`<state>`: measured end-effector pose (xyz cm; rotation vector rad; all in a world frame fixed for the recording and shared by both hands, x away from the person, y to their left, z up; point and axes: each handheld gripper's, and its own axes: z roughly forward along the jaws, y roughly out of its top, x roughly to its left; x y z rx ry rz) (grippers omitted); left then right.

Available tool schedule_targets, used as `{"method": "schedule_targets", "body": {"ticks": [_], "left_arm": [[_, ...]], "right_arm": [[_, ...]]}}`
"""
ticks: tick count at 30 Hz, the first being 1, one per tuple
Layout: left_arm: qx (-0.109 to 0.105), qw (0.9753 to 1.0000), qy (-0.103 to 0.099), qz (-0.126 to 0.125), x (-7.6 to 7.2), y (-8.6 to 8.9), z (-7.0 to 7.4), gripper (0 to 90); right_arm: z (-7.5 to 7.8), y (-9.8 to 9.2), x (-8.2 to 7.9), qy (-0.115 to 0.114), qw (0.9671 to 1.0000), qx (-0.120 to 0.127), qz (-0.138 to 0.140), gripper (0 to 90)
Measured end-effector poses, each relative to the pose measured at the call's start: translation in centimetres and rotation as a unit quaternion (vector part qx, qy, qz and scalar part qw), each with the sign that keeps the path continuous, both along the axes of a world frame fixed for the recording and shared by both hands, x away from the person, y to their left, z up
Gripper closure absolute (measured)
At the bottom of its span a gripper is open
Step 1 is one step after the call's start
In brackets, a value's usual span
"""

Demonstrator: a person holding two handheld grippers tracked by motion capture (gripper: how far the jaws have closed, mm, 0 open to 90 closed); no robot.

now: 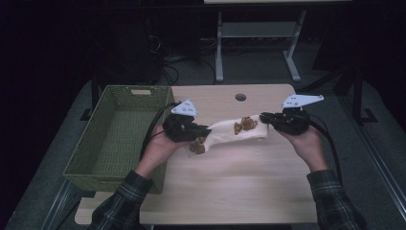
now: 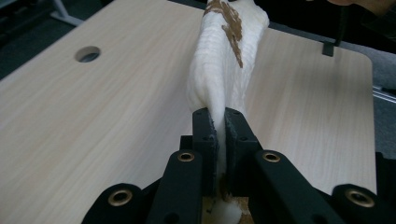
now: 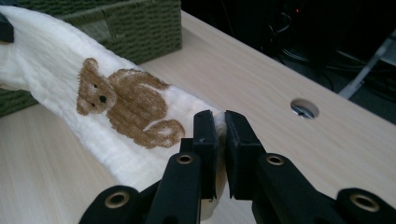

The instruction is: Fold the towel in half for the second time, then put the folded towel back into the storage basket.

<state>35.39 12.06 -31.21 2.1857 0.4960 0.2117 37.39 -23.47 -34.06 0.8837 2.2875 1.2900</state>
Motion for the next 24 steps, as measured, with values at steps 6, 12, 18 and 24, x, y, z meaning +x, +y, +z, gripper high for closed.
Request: {"method": "schedule_targets", "body": {"ticks": [6,12,18,24], "left_arm": [[-0.002,0.9998,-0.012,0.019,-0.2,2.2,1.3,84.4],[-0.008,0.9985,-0.028,0.046,-0.8,5.1,2.7,84.4],[-0.017,0.9969,-0.037,0.068,-1.2,7.4,3.5,84.4],[-0.018,0.9944,-0.040,0.096,-1.7,9.6,4.0,84.4]], "right_arm": [[1.5,2.3,1.2,-0.007,0.9998,-0.001,0.017,83.5],[2.8,5.6,2.8,-0.013,0.9991,0.001,0.040,83.5],[4.0,8.1,3.9,-0.020,0.9981,0.000,0.059,83.5],[5.0,10.5,5.1,-0.024,0.9963,0.002,0.082,83.5]]}}
